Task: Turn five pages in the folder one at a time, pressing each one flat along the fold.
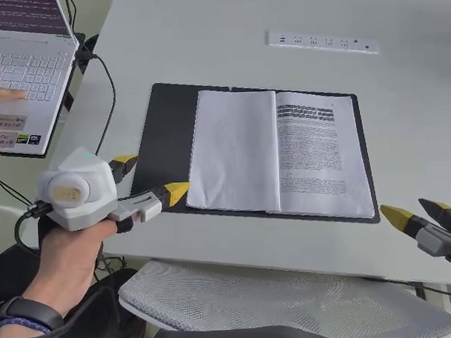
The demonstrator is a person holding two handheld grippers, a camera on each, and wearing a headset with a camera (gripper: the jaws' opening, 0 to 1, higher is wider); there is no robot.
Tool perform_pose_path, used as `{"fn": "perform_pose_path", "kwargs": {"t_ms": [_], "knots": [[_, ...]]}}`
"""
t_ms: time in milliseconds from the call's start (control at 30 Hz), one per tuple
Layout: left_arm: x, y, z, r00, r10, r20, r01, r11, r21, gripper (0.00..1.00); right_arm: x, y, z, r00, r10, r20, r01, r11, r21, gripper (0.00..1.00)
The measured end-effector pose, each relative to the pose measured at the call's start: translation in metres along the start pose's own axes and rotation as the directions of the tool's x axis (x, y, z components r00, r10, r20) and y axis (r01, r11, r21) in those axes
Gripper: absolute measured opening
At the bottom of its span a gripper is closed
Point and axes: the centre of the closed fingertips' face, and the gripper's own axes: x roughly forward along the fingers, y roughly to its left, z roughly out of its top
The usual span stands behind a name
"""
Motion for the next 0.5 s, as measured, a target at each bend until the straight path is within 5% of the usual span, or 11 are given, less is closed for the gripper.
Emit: {"fn": "perform_pose_path", "kwargs": {"t_ms": [500], "knots": [[0.0014, -0.0081, -0.0006, 0.9998, -0.02, -0.003, 0.02, 1.0, 0.012, 0.68, -0.0016, 0.0068, -0.001, 1.0, 0.006, -0.007, -0.006, 1.0, -0.019, 0.62]]}}
